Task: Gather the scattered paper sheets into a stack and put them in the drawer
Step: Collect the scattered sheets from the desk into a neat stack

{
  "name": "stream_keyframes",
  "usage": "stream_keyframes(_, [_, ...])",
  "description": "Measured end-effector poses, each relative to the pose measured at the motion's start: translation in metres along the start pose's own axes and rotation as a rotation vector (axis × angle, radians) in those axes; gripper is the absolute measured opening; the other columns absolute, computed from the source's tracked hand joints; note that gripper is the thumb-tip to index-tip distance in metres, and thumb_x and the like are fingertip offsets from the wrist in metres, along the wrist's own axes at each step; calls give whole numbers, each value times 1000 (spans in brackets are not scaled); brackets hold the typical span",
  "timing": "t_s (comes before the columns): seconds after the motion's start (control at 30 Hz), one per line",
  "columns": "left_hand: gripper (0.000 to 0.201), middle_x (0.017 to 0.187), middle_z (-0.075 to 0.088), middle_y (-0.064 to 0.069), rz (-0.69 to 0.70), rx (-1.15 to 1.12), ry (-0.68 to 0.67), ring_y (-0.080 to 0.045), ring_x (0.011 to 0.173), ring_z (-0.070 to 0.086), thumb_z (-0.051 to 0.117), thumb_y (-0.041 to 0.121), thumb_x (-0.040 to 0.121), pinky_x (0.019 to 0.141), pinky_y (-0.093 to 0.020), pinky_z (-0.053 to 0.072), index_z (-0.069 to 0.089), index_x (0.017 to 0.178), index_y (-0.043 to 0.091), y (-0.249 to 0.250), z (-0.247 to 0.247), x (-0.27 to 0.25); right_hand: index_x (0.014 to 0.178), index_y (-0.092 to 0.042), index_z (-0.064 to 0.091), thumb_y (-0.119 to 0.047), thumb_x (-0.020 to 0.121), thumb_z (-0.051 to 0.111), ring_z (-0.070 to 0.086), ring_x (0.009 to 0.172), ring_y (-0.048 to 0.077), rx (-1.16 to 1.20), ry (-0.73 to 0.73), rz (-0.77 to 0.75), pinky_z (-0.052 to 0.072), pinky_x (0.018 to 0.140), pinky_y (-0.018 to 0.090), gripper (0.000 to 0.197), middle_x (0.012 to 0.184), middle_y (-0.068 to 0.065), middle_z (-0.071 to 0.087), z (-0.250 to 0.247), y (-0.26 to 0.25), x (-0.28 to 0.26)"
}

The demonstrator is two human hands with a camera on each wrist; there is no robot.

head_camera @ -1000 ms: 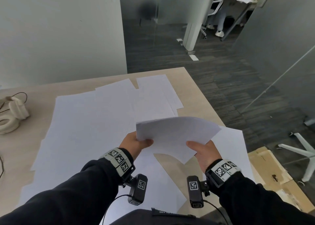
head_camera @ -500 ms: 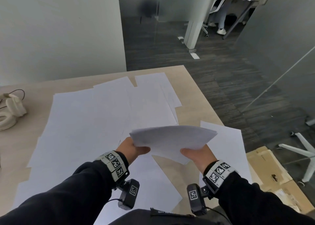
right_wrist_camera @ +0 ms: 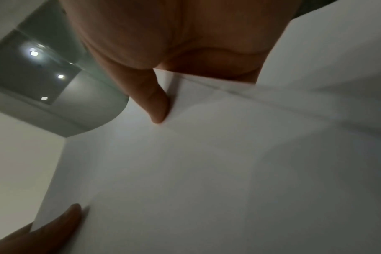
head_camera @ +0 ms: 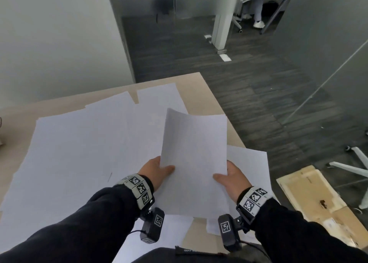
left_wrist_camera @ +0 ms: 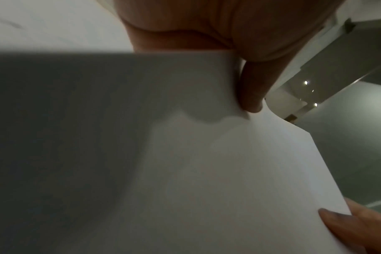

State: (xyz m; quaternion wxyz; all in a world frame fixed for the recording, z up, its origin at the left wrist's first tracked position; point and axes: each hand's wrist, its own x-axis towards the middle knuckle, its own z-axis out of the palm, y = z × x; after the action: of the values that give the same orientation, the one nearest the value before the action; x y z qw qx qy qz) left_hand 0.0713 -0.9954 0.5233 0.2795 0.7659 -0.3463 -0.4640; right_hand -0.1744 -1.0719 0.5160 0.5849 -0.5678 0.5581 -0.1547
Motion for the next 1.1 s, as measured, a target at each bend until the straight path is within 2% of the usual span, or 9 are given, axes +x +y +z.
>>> stream_keyframes(0.1, [22,99,68,9,-12,72,-77,-14,90,66,59,30,94,82,-30,51,57,115,26,12,54,13,117,-22,60,-9,85,65,66,103,16,-67,-4,84,52,93,36,36,109,-5,70,-46,30,5])
stream_keyframes(0.2, [25,102,69,-4,-71,108,-147,-26,93,68,54,22,91,82,-43,58,56,116,24,17,101,24,111,-23,59,-6,85,65,65,99,15,-149,-18,165,52,88,31,31,106,-3,69,-88,59,9])
stream_keyframes(0.37, [15,97,70,-7,-150,164,-168,-28,87,69,57,16,85,67,-48,62,60,95,26,21,148,34,94,-19,65,-13,87,62,63,64,7,-197,-55,247,43,45,13,9,82,-2,70,-131,93,11])
stream_keyframes(0.43, [15,94,70,-3,-153,226,-149,-26,84,70,58,18,84,66,-46,62,61,96,28,20,154,37,82,-14,65,-18,88,58,60,53,12,-265,-52,271,40,38,17,10,71,-1,68,-139,100,13])
stream_keyframes(0.53, [15,88,68,4,-144,347,-110,-20,80,68,61,27,83,71,-41,61,60,97,30,21,158,39,71,-9,58,-34,85,52,61,54,23,-392,-56,307,51,51,32,29,68,11,68,-146,105,19])
stream_keyframes(0.63, [25,86,63,9,-112,467,-61,-13,78,63,65,30,82,71,-29,55,60,107,28,24,158,40,60,-19,43,-45,87,47,51,52,18,-647,-40,282,41,54,29,38,55,-1,55,-156,106,21])
stream_keyframes(0.8, [57,120,54,1,-68,421,7,-14,99,59,71,27,79,83,-27,48,50,131,19,25,161,41,83,-20,58,-43,88,53,61,71,16,-504,97,301,51,69,32,25,79,-2,65,-171,113,29])
stream_keyframes(0.93, [35,120,50,7,-11,310,27,-12,109,52,72,22,80,88,-26,41,56,110,26,32,170,43,114,-27,57,-37,87,57,62,93,17,-258,141,323,56,86,44,29,105,-6,63,-169,111,42])
stream_keyframes(1.1, [23,117,48,13,-20,304,-17,-14,110,53,73,23,78,86,-27,41,60,97,25,37,180,46,107,-25,59,-27,83,55,67,84,17,-94,135,317,55,76,35,25,94,-6,69,-154,96,54])
